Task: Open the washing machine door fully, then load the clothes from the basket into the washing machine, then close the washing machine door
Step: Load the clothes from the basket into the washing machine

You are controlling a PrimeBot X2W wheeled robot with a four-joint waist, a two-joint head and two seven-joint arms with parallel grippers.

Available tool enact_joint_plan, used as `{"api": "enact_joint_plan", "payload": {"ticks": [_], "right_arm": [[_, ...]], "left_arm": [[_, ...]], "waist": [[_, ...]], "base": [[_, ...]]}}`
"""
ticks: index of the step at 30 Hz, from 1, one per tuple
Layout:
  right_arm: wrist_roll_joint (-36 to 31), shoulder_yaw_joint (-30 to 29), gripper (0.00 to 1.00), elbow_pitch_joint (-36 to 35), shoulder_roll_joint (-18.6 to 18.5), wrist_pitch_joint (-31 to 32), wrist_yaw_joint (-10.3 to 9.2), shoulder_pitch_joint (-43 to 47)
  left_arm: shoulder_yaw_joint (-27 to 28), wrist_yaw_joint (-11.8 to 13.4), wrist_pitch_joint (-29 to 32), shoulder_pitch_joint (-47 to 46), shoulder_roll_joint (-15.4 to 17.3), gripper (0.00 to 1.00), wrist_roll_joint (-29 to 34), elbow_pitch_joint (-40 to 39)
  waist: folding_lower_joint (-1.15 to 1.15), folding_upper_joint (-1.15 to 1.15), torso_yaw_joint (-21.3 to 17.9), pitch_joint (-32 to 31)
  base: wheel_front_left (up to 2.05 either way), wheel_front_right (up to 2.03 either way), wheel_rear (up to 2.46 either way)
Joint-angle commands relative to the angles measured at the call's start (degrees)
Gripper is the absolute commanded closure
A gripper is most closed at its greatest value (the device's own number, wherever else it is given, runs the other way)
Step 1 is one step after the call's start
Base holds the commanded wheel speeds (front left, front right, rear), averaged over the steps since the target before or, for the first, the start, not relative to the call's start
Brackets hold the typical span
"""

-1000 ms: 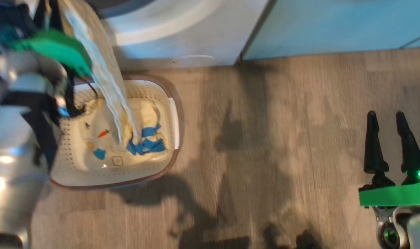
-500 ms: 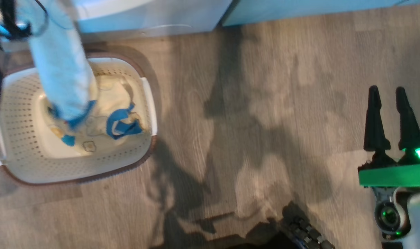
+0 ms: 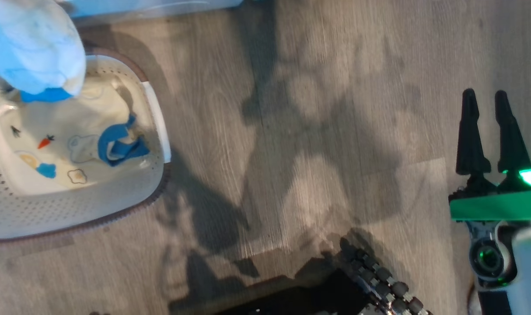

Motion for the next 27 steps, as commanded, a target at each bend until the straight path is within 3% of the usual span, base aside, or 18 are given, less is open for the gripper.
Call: {"api": "enact_joint_plan", "payload": {"ticks": [1,9,14,15,17,18,27], "right_arm": [[0.47,1.05,0.00,-1.40,-0.70,-0.53,-0.16,0.36],[1.16,1.57,0.00,-1.60,-0.70,-0.53,-0.16,-0.93],[1.11,1.61,0.00,-1.30,-0.70,-0.53,-0.16,-1.19],[1.02,1.57,0.00,-1.27,-0.70,-0.53,-0.16,-1.21],[0.84,1.48,0.00,-1.24,-0.70,-0.53,-0.16,-1.25],[0.68,1.33,0.00,-1.23,-0.70,-0.53,-0.16,-1.25],[-1.14,-0.11,0.00,-1.31,-0.70,-0.53,-0.16,-1.22]], "left_arm": [[1.25,-0.12,-0.92,-3.35,3.27,1.00,0.74,-1.83],[0.91,0.54,-12.36,-10.01,3.49,1.00,3.56,2.01],[2.76,0.31,-12.29,-9.79,0.96,1.00,-0.42,7.41],[3.17,0.39,-12.02,-9.66,0.48,0.95,-1.21,8.18],[3.14,0.42,-11.76,-9.19,0.12,0.18,-1.66,9.20],[3.17,0.30,-11.76,-8.84,-0.17,0.01,-2.03,9.54],[3.72,1.27,-13.07,-2.96,-1.66,0.00,-4.38,8.74]], "waist": [[-0.01,0.00,-0.64,0.81],[-0.01,0.00,-1.39,3.02],[-0.01,0.00,-0.78,3.24],[-0.01,0.00,-0.61,3.24],[-0.01,0.00,-0.22,3.16],[-0.01,0.00,0.04,3.05],[-0.01,0.00,2.40,1.68]], "base": [[0.00,0.00,0.00],[0.00,0.00,0.00],[0.00,0.00,0.00],[0.00,0.00,0.00],[0.00,0.00,0.00],[0.00,0.00,0.00],[0.00,0.00,0.00]]}}
